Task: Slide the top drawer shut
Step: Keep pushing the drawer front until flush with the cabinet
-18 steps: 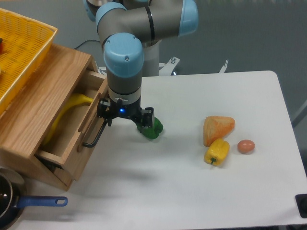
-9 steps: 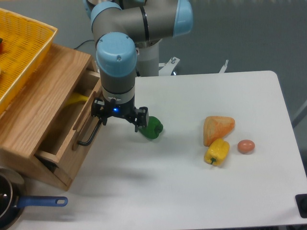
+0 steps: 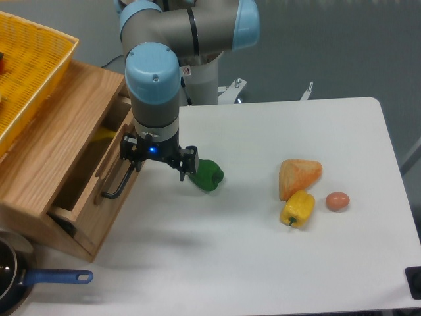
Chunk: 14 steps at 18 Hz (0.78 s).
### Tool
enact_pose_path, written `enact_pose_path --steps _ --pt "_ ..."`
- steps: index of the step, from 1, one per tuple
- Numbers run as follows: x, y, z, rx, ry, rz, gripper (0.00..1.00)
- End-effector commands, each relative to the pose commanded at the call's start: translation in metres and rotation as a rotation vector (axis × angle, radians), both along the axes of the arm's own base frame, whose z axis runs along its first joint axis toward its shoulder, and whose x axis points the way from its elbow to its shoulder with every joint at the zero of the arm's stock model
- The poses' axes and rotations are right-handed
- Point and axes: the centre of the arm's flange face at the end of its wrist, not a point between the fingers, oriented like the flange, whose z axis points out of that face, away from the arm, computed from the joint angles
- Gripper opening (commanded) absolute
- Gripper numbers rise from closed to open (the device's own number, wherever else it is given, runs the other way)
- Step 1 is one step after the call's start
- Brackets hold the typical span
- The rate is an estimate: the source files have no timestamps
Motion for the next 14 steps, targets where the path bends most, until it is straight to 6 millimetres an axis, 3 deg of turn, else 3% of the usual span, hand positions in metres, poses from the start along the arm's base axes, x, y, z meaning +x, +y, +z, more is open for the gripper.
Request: enact_pose_path --steps 14 --pt "0.016 0.007 -0.001 -0.002 -0.002 -0.014 1.00"
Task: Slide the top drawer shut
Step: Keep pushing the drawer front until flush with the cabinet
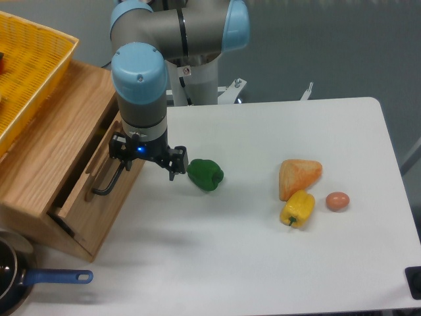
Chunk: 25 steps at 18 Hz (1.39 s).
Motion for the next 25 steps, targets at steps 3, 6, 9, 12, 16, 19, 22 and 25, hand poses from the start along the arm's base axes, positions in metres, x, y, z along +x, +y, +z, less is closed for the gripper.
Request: enact_pose_path --steps 3,6,9,12,16,19,22,25 --pt "0.004 0.002 0.000 0.000 0.000 -0.008 1.00" --pt "0.006 0.002 0.001 0.002 0.000 -0.011 1.00" --pt "0.010 0.003 -0.001 -0.003 -0.004 -0.012 1.00" --pt "0.010 0.003 -0.003 -0.007 -0.005 -0.009 1.00" --pt "0.010 0.002 -0.003 -0.007 -0.007 -0.009 1.00" --pt "0.011 0.002 -0.002 -0.008 -0.008 -0.011 1.00" --pt "0.014 0.000 0.004 0.001 -0.003 -0.012 1.00" --pt "0.015 0.001 0.004 0.006 -0.011 -0.014 1.00"
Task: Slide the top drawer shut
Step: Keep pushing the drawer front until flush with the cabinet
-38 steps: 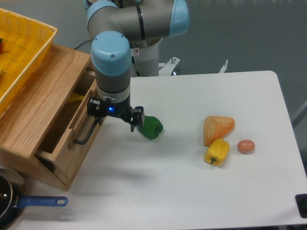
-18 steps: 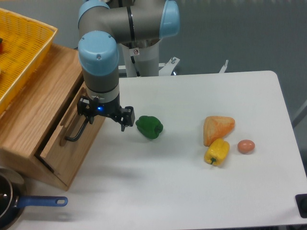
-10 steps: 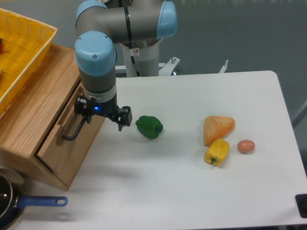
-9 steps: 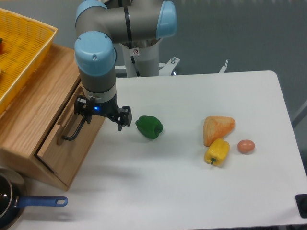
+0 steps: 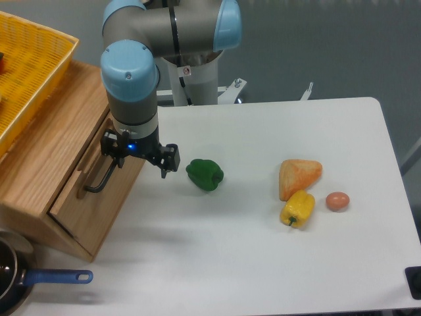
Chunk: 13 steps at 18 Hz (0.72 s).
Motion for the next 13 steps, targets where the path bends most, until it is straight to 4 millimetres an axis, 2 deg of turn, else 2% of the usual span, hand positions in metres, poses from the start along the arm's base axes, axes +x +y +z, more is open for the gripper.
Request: enact_pose_path --steps 10,13 --pt "0.0042 -0.0009 0.0006 0.001 -0.001 -0.003 1.00" --pt "-0.0019 -0.0034 0.0006 0.000 0.000 0.006 1.00"
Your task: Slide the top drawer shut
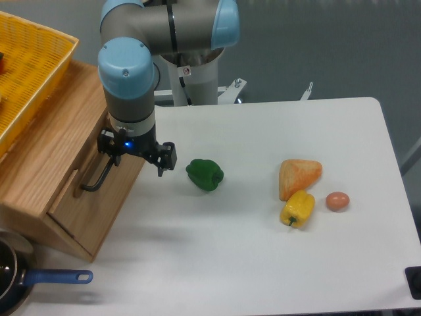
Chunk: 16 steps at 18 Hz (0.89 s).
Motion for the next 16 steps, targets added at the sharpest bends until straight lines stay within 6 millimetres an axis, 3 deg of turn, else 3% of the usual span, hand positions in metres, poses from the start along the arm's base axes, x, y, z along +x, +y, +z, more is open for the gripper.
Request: enact_pose_path --steps 2,8,16 --pt "-0.007 -0.003 0.001 0.002 0.004 0.005 1.00" --pt "-0.056 -0.025 0.005 0.002 0.029 0.043 1.00" --pt "-0.138 -0.090 0.010 -0.098 0.156 -0.226 1.00"
